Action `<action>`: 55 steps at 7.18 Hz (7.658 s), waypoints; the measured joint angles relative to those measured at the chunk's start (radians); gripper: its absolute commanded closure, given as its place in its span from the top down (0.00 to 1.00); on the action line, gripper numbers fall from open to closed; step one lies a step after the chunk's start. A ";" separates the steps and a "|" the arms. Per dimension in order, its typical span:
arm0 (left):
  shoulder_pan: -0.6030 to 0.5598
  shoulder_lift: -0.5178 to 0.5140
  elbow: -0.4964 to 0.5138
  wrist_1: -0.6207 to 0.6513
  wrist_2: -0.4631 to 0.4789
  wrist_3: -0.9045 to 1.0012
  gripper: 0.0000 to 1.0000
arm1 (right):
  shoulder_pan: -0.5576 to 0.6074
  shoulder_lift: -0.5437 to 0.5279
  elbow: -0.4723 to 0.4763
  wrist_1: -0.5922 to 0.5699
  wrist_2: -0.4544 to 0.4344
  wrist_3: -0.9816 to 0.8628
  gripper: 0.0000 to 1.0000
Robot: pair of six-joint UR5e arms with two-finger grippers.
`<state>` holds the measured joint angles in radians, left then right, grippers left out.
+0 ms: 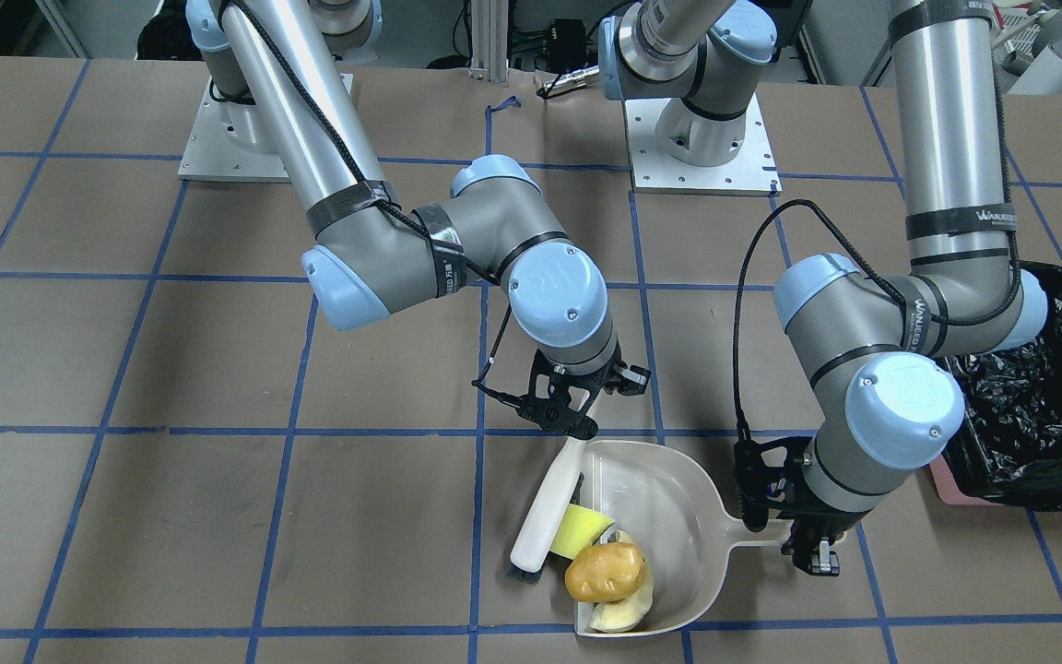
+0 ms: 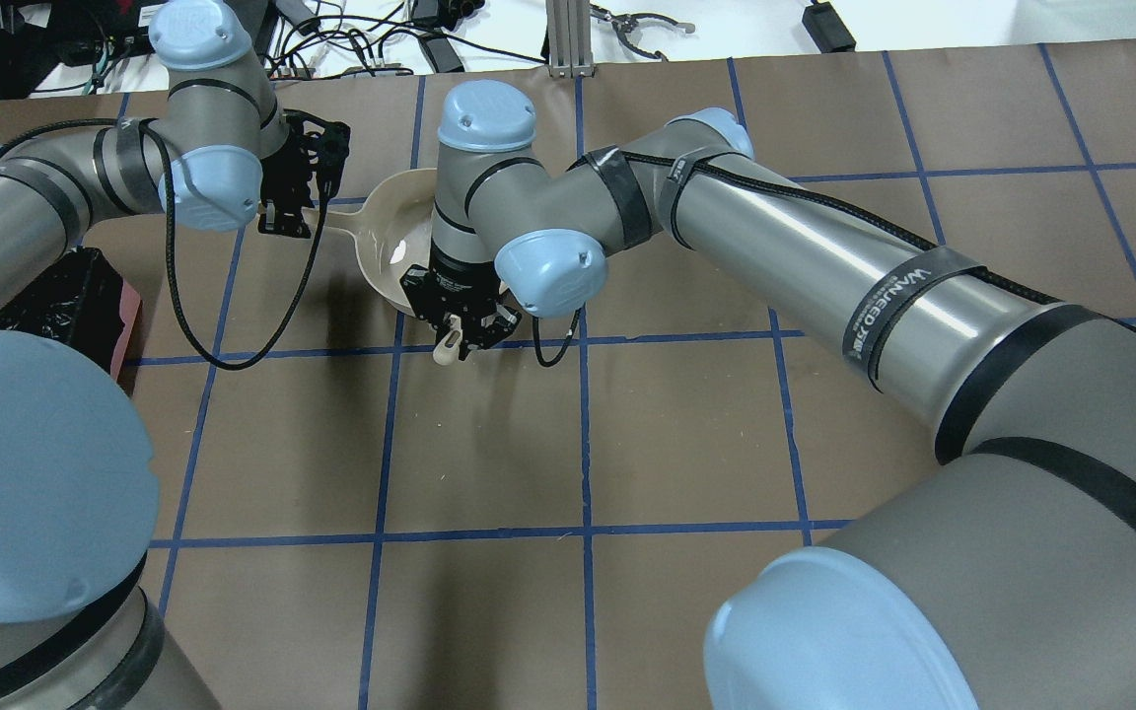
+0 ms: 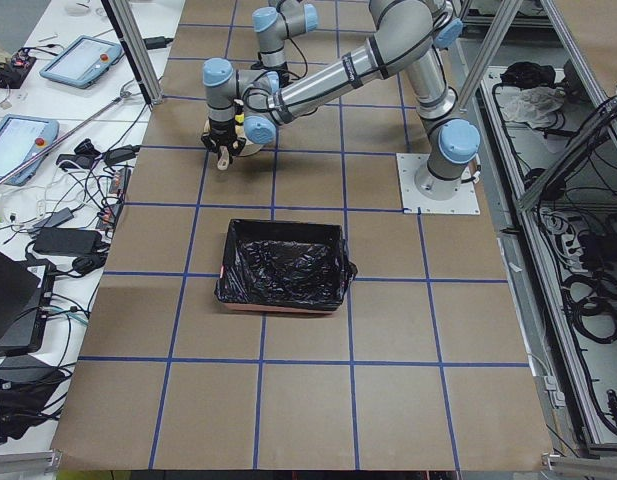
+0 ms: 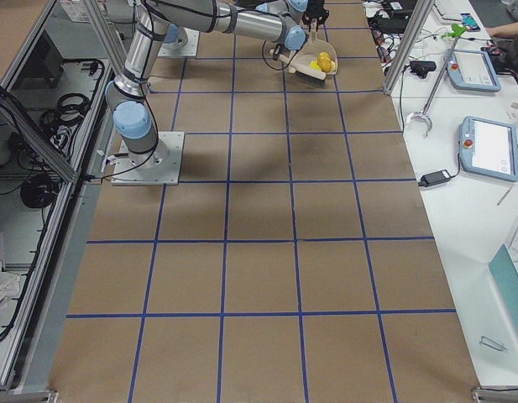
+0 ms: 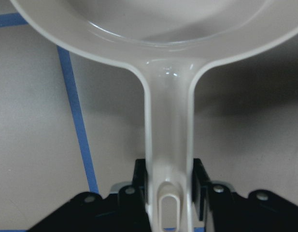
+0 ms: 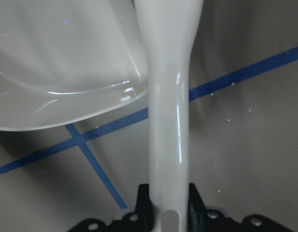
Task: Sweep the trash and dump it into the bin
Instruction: 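Sweep the peel, potato and yellow sponge into the dustpan with the brush, then lift the brush away and return it to its spot with the right gripper, then lift the loaded dustpan with the left gripper and carry it over the bin, then tilt the dustpan over the bin while the right gripper opens and rises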
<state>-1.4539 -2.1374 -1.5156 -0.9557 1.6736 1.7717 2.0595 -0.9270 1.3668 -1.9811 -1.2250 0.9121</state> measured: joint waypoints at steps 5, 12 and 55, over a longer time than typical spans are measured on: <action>0.000 -0.001 0.000 0.000 -0.001 0.000 0.00 | 0.024 0.011 -0.019 -0.058 0.112 0.060 0.00; 0.001 -0.001 0.000 0.000 -0.005 0.000 0.00 | 0.010 -0.066 -0.039 0.121 0.060 0.054 0.00; 0.813 0.213 0.084 -0.167 -0.078 0.883 0.00 | -0.815 -0.314 0.352 0.065 -0.485 -1.246 1.00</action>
<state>-0.6408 -1.9248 -1.4315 -1.1232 1.5960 2.6547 1.2447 -1.2412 1.7185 -1.9161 -1.7104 -0.3342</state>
